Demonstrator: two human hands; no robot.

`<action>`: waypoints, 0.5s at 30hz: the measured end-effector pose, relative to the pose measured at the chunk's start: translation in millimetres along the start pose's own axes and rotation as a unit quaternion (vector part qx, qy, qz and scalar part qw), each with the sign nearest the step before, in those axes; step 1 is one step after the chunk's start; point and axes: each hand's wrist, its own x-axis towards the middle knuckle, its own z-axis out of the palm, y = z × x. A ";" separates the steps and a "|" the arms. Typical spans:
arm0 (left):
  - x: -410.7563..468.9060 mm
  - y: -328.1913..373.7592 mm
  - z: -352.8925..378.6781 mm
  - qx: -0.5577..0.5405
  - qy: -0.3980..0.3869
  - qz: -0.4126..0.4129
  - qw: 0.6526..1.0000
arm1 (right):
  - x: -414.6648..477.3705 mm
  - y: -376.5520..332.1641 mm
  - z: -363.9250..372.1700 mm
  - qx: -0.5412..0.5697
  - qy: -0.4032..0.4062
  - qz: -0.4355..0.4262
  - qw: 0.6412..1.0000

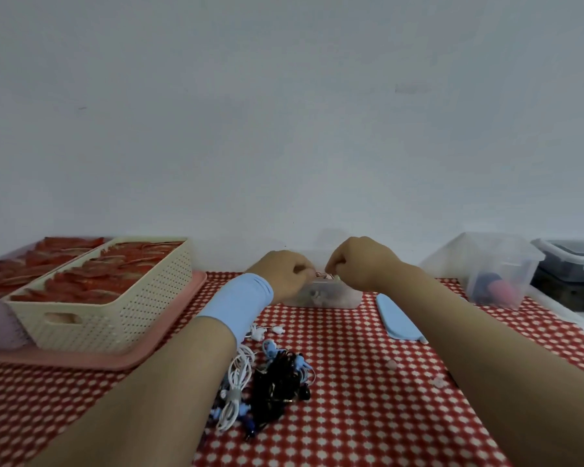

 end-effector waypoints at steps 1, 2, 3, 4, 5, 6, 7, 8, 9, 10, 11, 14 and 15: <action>-5.9 -0.8 -5.8 -0.001 0.020 0.004 1.000 | -2.6 -4.8 -2.7 0.007 0.020 -0.007 1.000; -10.6 -2.0 -9.5 0.002 0.037 0.009 0.999 | -5.2 -9.5 -4.0 0.018 0.036 -0.017 0.999; -16.5 -3.8 -13.6 0.007 0.051 0.014 0.999 | -8.5 -16.0 -4.8 0.030 0.047 -0.030 0.998; -23.4 -6.1 -16.9 0.013 0.059 0.015 0.998 | -12.3 -23.4 -4.5 0.044 0.047 -0.043 0.997; -30.4 -9.2 -19.1 0.019 0.060 0.013 0.998 | -16.7 -31.0 -3.7 0.058 0.035 -0.055 0.996; -38.1 -12.7 -20.7 0.027 0.056 0.008 0.998 | -21.5 -38.6 -1.6 0.068 0.011 -0.062 0.996; -45.8 -16.5 -21.3 0.035 0.048 0.003 0.998 | -26.6 -45.1 1.2 0.074 -0.019 -0.067 0.995; -54.0 -20.1 -21.6 0.041 0.037 -0.005 0.998 | -32.0 -50.8 4.4 0.073 -0.053 -0.068 0.994; -62.2 -23.3 -21.7 0.043 0.023 -0.013 0.999 | -37.5 -55.5 8.5 0.067 -0.083 -0.072 0.992; -70.9 -24.6 -22.2 0.045 0.007 -0.020 0.999 | -42.6 -59.2 12.9 0.059 -0.105 -0.076 0.990; -79.4 -25.4 -22.6 0.048 -0.008 -0.025 0.999 | -47.2 -62.2 18.2 0.057 -0.118 -0.079 0.988; -99.7 -23.7 -22.4 0.060 -0.063 -0.027 0.996 | -55.9 -66.0 35.9 0.073 -0.140 -0.080 0.984; -106.2 -23.0 -21.8 0.066 -0.084 -0.029 0.994 | -58.9 -68.3 41.8 0.076 -0.150 -0.075 0.983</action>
